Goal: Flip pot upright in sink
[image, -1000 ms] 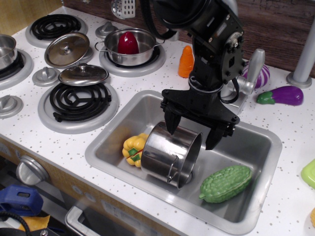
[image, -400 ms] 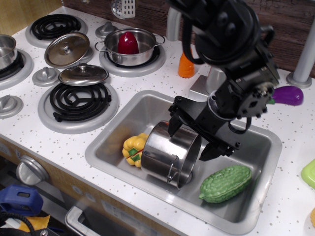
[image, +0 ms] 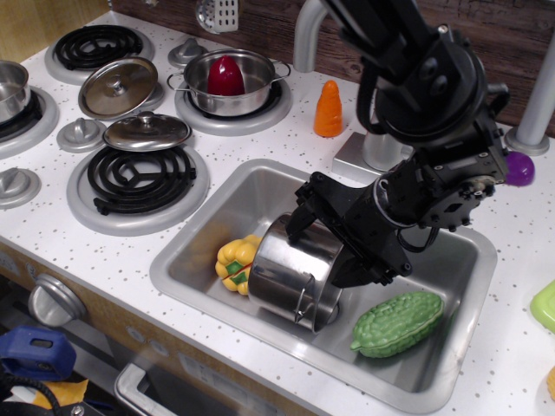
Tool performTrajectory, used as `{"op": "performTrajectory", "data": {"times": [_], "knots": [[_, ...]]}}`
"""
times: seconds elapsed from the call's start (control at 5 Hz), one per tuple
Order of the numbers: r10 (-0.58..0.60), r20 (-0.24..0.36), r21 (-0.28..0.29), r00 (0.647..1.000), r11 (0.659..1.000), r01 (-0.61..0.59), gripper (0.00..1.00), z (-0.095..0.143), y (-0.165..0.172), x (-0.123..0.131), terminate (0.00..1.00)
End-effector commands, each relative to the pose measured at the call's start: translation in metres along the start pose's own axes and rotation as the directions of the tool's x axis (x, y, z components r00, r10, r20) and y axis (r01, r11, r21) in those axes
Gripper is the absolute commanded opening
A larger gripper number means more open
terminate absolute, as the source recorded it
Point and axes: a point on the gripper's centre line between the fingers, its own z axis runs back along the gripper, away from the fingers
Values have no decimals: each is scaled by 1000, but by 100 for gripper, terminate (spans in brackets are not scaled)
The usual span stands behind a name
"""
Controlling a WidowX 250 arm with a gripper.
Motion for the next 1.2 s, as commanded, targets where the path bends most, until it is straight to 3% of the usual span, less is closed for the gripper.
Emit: {"op": "performTrajectory", "data": {"times": [0.0,0.2,0.4,0.6,1.0], "knots": [[-60,32,94,998,994,57,100,1,8,9,0],[-77,29,149,997,986,72,100,-5,18,8,0],[-79,38,156,996,985,72,0,-8,25,9,0],[-62,54,133,997,990,54,0,-12,26,9,0],[6,71,-86,997,996,0,0,-13,33,8,0]]}}
